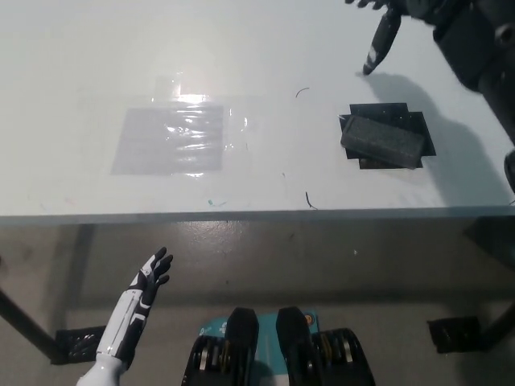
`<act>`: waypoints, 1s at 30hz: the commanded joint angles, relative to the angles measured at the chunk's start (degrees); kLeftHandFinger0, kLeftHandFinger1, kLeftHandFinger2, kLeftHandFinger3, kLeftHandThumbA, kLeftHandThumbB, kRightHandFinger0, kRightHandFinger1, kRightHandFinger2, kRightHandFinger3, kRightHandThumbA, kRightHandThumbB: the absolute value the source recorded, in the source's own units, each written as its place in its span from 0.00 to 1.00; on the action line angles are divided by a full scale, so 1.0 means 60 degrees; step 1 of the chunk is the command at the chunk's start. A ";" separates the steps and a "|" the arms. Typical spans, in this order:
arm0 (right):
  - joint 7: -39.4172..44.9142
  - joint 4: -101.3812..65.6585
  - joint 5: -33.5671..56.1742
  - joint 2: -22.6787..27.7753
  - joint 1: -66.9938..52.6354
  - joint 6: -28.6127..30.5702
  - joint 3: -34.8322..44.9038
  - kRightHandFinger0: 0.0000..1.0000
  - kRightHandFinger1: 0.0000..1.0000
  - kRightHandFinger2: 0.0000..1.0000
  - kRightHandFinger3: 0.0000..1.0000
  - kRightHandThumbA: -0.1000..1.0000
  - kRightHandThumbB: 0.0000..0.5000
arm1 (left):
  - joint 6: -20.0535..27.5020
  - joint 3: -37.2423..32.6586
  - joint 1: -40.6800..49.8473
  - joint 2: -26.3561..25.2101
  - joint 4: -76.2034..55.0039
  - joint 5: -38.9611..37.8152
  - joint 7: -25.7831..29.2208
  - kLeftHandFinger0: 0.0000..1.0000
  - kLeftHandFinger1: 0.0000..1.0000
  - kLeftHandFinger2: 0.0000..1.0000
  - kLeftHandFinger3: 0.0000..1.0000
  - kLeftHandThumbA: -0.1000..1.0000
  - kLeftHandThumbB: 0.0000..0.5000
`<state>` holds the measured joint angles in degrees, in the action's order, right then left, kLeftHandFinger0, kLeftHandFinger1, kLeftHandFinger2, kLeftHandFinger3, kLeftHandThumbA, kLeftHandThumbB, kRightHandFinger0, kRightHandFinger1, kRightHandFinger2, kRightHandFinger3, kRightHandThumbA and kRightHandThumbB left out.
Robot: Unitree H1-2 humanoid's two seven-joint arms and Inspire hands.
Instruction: A whiteboard eraser is kept on the black marked spot on the table infront of the robot and the robot uses its right hand to swipe it back and forth on the table twice to clean it
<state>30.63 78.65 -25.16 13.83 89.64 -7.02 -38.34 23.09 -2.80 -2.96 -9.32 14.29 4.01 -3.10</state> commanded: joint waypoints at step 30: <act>0.0040 0.0712 -0.0752 -0.0316 0.0360 -0.1663 0.0091 1.00 1.00 1.00 1.00 1.00 0.66 | 0.0583 0.0019 0.0002 -0.0425 -0.0837 -0.0024 -0.0404 1.00 1.00 1.00 1.00 1.00 0.91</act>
<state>33.93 82.74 -28.80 10.74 89.98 -15.12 -38.77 24.19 -2.96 -2.81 -10.96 11.23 4.10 -5.02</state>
